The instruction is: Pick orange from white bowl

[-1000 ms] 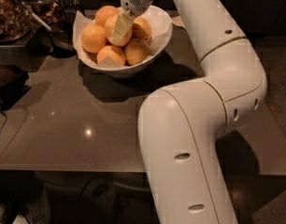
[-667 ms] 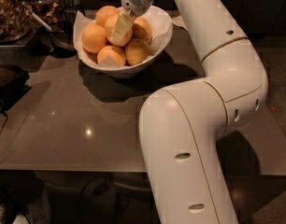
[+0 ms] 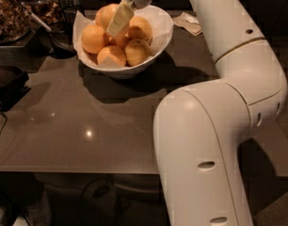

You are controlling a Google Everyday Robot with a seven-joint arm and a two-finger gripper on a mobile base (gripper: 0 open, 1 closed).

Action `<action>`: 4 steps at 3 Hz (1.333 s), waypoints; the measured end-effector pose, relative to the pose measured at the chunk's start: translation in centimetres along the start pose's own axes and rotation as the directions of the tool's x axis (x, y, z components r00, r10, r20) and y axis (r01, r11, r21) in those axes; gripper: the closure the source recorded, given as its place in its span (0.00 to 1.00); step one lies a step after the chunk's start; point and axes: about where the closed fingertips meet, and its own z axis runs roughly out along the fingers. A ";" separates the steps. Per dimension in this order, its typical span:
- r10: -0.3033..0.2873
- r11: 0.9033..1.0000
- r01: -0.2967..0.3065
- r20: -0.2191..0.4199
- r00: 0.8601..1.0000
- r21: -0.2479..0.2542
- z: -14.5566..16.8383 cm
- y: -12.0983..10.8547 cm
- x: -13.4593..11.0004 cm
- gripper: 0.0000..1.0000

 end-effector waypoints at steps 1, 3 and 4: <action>-0.006 1.000 0.008 0.078 0.997 -0.019 -2.0 1.5 -0.7 1.00; -0.009 1.000 0.010 0.071 0.997 -0.020 -2.1 2.6 -1.4 1.00; 0.029 0.998 -0.033 0.100 0.995 0.045 -5.6 4.2 -2.4 1.00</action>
Offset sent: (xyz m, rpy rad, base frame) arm -0.0147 -0.0025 0.0160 0.0647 -0.0081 0.0215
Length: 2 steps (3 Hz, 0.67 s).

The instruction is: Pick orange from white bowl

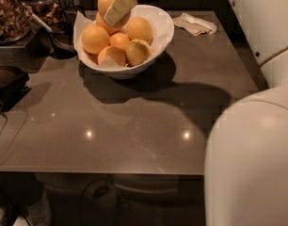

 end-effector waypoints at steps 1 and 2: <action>0.039 0.996 -0.044 0.066 0.997 0.082 -4.9 3.4 -1.6 1.00; 0.044 0.997 -0.046 0.036 0.998 0.062 -3.8 4.9 -0.5 1.00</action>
Offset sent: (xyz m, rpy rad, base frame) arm -0.0359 -0.0105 0.0381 0.0555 -0.0455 -0.0686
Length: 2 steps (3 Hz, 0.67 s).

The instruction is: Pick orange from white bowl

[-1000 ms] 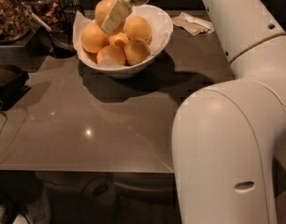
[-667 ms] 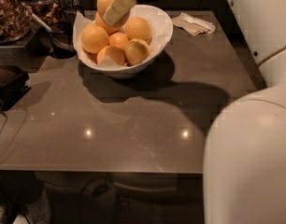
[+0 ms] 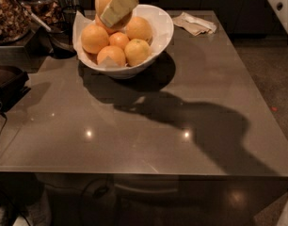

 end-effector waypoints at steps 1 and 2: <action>0.016 1.000 -0.016 0.019 1.000 0.013 -0.8 0.3 -0.2 1.00; 0.059 0.996 -0.063 0.057 0.997 0.056 -3.4 2.5 -0.2 1.00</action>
Offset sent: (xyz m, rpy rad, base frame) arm -0.0831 -0.0303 0.0129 0.0886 0.0025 -0.1634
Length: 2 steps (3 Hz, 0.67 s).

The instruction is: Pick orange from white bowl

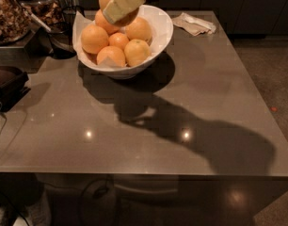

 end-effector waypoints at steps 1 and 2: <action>0.065 0.996 -0.065 -0.004 0.998 0.060 -2.6 3.0 2.0 1.00; 0.133 0.987 -0.129 -0.033 0.991 0.098 -3.8 5.0 4.9 1.00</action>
Offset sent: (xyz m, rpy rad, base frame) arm -0.1025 -0.0571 -0.0483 -0.0084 0.1059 -0.2564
